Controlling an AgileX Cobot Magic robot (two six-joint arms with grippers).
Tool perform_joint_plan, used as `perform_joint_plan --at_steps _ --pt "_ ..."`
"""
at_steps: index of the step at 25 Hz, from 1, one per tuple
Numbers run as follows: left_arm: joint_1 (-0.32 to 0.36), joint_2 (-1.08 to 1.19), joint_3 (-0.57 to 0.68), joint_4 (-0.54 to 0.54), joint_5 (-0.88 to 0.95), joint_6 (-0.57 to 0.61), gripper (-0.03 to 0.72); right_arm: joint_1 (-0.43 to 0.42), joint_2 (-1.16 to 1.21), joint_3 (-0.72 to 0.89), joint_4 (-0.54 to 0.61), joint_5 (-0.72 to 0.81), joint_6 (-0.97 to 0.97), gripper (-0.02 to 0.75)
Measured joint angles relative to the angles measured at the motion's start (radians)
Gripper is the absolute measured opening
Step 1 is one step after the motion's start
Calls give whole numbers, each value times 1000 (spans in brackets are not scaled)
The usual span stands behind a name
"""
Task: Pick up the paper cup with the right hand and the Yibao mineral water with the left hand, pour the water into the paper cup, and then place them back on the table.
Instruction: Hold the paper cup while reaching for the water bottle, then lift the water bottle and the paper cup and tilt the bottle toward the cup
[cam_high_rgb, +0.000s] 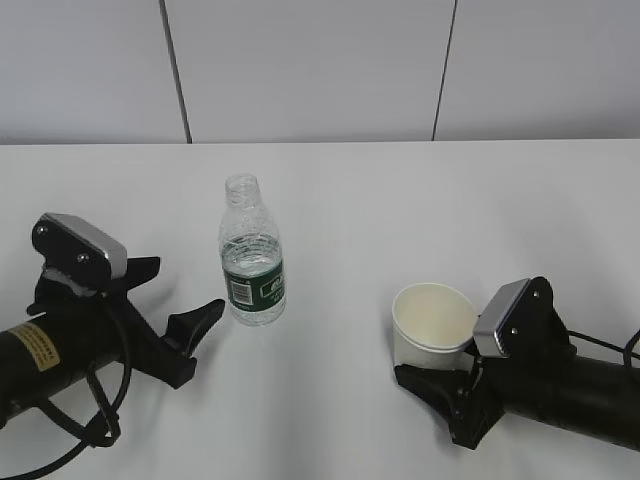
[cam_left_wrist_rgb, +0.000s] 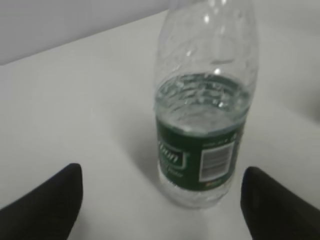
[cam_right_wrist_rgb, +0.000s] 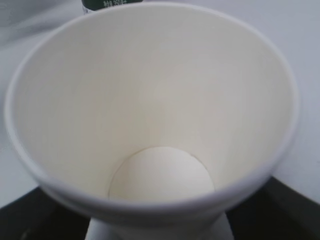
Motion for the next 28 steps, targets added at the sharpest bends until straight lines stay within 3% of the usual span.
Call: perform_joint_plan --at_steps 5,13,28 --pt "0 23 -63 101 -2 -95 591 0 0 0 0 0 0 536" --pt "0 123 -161 181 0 -144 591 0 0 0 0 0 0 536" --pt "0 219 -272 179 1 -202 576 0 0 0 0 0 0 536"
